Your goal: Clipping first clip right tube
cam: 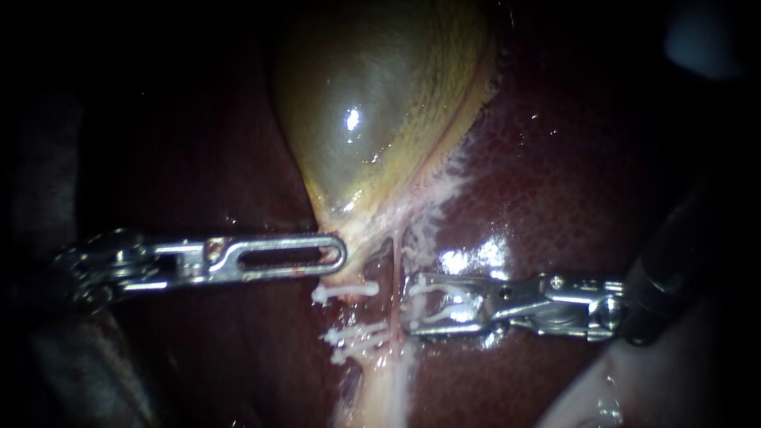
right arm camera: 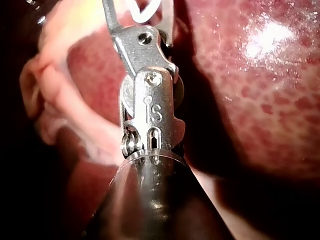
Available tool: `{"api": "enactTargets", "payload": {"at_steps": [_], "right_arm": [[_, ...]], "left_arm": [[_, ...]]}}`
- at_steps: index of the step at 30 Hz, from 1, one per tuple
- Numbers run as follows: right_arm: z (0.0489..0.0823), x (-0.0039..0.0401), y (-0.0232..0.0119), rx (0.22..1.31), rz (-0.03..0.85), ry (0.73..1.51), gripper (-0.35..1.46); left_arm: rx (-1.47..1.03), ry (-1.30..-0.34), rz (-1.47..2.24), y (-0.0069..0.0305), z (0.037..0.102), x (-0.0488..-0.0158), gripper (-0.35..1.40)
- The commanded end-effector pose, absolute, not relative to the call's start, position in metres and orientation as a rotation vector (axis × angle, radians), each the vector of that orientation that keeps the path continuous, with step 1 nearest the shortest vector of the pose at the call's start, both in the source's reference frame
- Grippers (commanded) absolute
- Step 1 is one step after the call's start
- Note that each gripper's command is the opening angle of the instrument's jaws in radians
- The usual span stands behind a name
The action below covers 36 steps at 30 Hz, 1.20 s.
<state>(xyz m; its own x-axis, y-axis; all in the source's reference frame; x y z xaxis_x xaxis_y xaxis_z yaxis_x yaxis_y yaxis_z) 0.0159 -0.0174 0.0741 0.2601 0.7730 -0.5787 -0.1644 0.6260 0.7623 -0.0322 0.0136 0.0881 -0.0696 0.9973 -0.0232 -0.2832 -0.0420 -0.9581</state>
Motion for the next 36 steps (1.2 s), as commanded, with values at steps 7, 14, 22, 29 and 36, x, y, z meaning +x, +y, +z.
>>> {"api": "enactTargets", "payload": {"at_steps": [7,14,22,29,36], "right_arm": [[0.0748,0.0164,-0.0174,0.638,0.7,1.133,0.54],[0.0759,0.0166,-0.0176,0.637,0.69,1.105,0.54],[0.0765,0.0174,-0.0179,0.64,0.684,1.099,0.54],[0.077,0.0185,-0.0184,0.651,0.672,1.094,0.54],[0.0771,0.0191,-0.0191,0.687,0.671,1.081,0.51]], "left_arm": [[-0.985,-1.024,1.403,0.0136,0.088,-0.0322,-0.35],[-0.985,-1.024,1.404,0.0136,0.088,-0.0321,-0.35],[-0.985,-1.025,1.404,0.0135,0.0879,-0.0321,-0.35],[-0.985,-1.025,1.404,0.0135,0.0879,-0.0321,-0.35],[-0.985,-1.025,1.404,0.0135,0.0879,-0.0321,-0.35]]}}
